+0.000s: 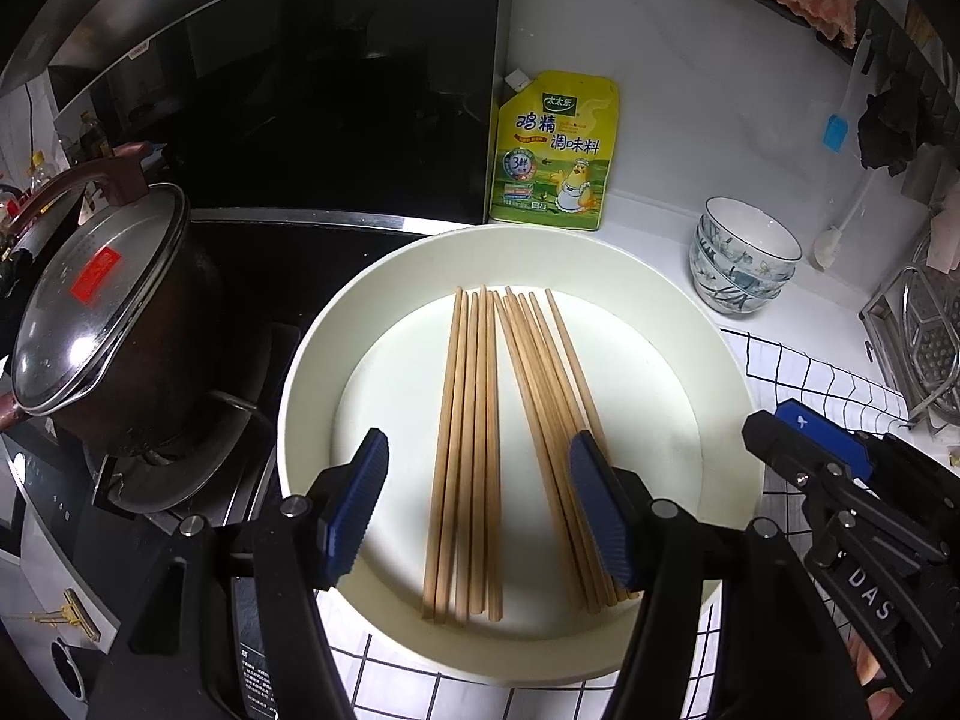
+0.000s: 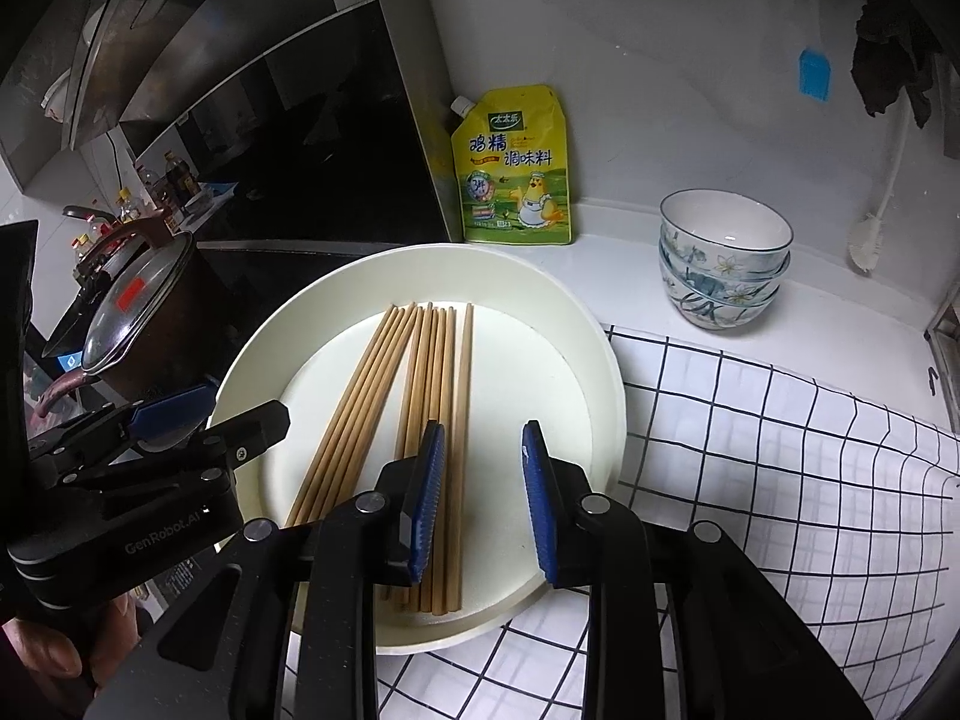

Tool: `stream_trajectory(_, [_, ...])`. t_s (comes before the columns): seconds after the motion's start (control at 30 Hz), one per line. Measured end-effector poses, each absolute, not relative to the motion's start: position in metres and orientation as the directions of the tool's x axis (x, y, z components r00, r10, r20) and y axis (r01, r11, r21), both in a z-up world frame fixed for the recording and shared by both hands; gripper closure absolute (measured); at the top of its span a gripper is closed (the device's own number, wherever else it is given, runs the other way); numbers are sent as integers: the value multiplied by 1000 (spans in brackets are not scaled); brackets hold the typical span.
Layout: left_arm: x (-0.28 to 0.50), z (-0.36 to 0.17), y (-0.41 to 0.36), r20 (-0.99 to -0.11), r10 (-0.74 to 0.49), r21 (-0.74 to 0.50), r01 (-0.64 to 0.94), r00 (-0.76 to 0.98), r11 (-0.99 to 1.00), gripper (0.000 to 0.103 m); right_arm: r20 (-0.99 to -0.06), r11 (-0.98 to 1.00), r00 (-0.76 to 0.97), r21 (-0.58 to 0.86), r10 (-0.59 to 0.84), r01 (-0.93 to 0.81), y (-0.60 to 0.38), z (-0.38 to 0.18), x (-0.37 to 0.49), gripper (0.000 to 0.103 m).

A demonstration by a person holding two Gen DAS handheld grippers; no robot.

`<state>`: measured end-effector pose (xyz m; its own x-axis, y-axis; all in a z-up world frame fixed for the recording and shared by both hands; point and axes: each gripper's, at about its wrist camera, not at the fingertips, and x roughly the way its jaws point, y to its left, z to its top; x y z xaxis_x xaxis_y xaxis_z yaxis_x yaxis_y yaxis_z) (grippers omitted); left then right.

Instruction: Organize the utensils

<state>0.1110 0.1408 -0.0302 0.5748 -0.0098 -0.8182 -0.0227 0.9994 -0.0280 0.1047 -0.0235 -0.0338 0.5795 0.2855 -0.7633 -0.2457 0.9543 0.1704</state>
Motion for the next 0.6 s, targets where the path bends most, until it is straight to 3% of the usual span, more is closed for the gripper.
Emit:
stream_trajectory(0.3, [106,-25,141,-809,-9,-31,-28,587,999,29,-766,955,579,160,280,-250,-23,-33,98,71])
stream_trajectory(0.43, [103,-19,141,-800,-4,-30,-33,600,999,21,-762,955,585,156,279,-253,-22,-30,97,61])
stream_trajectory(0.6, [102,-13,144,-791,3,-29,-42,612,999,17,-757,956,594,146,274,-255,-22,-27,95,61])
